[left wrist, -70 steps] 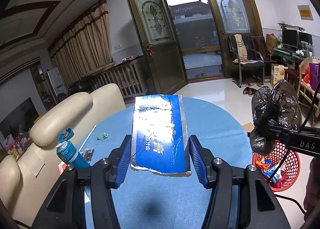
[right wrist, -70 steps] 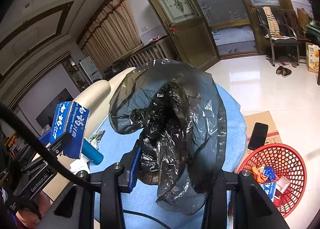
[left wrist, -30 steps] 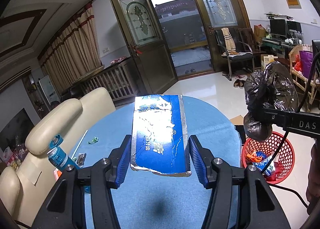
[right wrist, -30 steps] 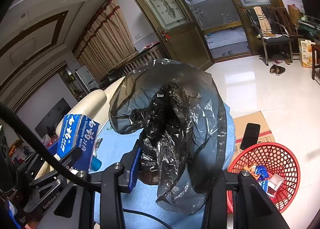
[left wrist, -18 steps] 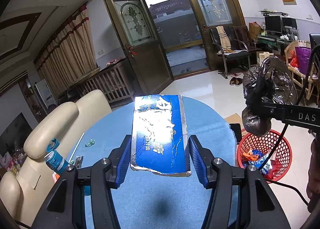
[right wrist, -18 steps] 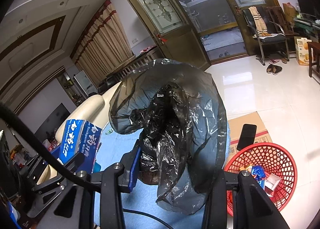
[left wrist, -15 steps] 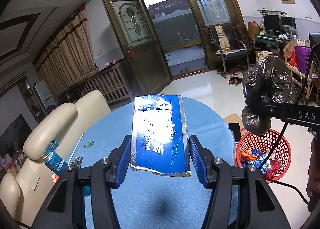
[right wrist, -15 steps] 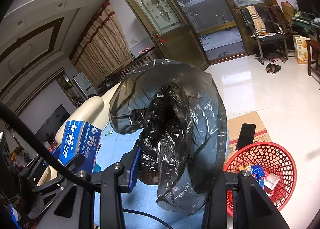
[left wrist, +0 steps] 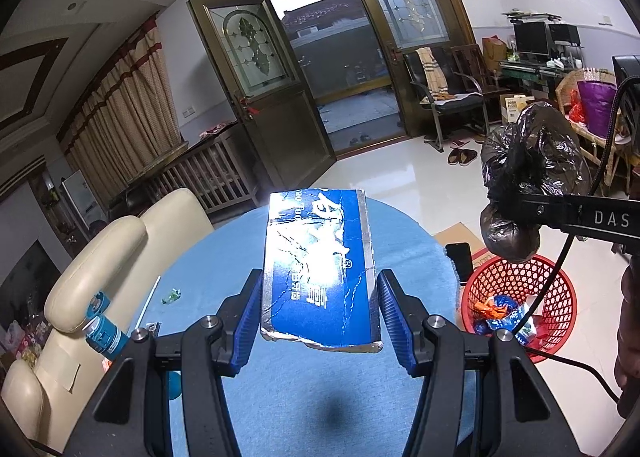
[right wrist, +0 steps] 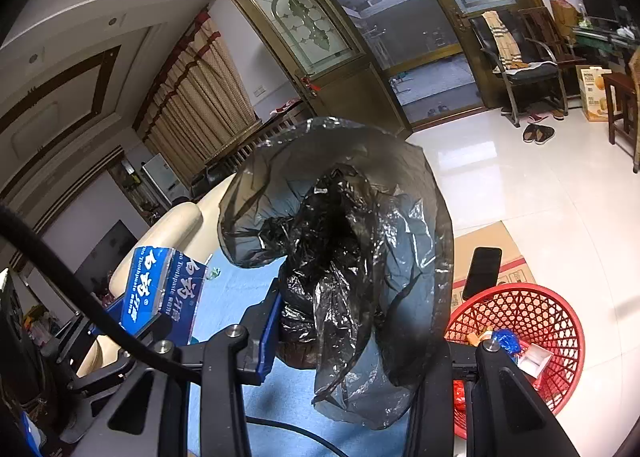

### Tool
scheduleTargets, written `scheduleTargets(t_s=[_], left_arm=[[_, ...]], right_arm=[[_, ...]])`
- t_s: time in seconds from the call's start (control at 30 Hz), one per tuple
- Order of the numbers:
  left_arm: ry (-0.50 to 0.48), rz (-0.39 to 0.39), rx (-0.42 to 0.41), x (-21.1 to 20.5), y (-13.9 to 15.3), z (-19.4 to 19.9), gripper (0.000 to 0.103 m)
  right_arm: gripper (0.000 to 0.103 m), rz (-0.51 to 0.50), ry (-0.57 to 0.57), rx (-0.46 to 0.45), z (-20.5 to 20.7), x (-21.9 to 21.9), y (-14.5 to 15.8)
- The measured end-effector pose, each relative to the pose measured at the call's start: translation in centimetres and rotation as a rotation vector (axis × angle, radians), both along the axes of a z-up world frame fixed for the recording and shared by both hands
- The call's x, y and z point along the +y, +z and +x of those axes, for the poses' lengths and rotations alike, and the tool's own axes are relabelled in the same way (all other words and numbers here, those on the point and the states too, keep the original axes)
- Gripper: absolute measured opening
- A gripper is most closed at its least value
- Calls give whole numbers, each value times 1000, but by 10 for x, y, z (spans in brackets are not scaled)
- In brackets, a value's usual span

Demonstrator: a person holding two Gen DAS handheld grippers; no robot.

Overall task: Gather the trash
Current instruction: 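Carry the black bag and toothpaste box toward the red wastebasket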

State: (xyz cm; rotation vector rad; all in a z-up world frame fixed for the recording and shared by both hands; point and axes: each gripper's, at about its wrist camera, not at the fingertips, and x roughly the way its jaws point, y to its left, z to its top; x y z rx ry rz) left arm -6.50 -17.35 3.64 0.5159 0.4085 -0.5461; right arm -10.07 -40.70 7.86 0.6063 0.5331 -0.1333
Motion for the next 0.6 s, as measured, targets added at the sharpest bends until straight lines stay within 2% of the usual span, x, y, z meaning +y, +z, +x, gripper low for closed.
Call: scheduleTargets(t_s=[0.6], left_arm=[[-51,32,-5,-4,-1,0,58]], right_arm=[[43,30,-51,0,-13,-3,4]])
